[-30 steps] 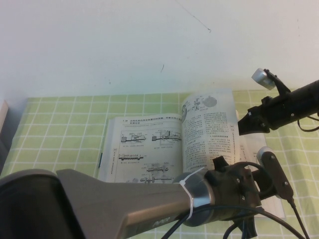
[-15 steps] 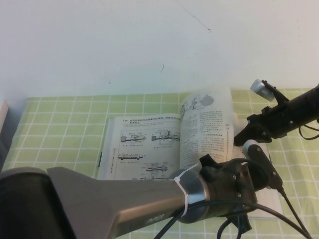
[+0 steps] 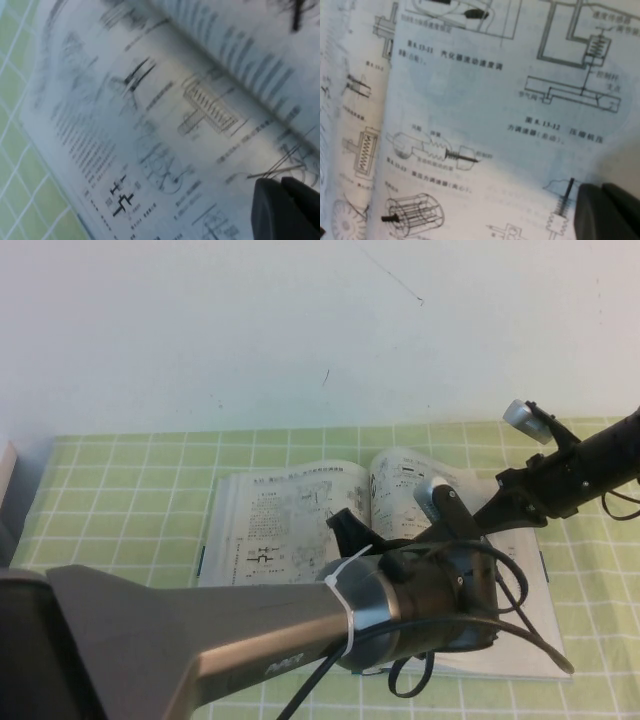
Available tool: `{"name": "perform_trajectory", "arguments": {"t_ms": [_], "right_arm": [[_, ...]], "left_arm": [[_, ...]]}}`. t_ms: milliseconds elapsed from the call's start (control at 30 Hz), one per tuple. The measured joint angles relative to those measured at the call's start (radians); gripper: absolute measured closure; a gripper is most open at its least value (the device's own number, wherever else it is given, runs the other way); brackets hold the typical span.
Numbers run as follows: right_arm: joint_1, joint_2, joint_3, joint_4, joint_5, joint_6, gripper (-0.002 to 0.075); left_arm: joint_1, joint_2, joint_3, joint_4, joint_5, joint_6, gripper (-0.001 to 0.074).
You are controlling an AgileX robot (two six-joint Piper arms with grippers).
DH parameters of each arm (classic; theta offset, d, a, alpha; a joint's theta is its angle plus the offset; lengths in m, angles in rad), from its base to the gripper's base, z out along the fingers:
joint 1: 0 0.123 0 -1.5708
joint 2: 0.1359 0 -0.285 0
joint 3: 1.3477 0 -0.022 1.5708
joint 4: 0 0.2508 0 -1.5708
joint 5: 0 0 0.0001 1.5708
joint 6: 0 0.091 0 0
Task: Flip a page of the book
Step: Open the closed book
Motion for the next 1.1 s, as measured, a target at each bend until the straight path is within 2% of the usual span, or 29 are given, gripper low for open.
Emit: {"name": "perform_trajectory", "arguments": {"t_ms": [233,467,600,800,1100], "right_arm": [[0.000,-0.012,0.000,-0.027,0.008,0.009,0.0728],[0.000,-0.085,0.000,-0.116,0.013,0.029,0.0728],[0.000,-0.153,0.000,-0.139,0.013,0.031,0.0728],[0.000,-0.310,0.000,-0.149,0.013,0.034,0.0728],[0.000,-0.542,0.021,-0.151,-0.004,0.028,0.0728]], "left_arm": [[0.022,0.000,0.002,-0.040,0.023,-0.011,0.0738],[0.078,0.000,0.006,-0.129,-0.174,-0.022,0.0738],[0.110,0.000,0.006,-0.182,-0.202,-0.011,0.0738],[0.139,0.000,0.008,-0.308,-0.264,0.077,0.0738],[0.139,0.000,0.008,-0.498,-0.363,0.224,0.0738]]}}
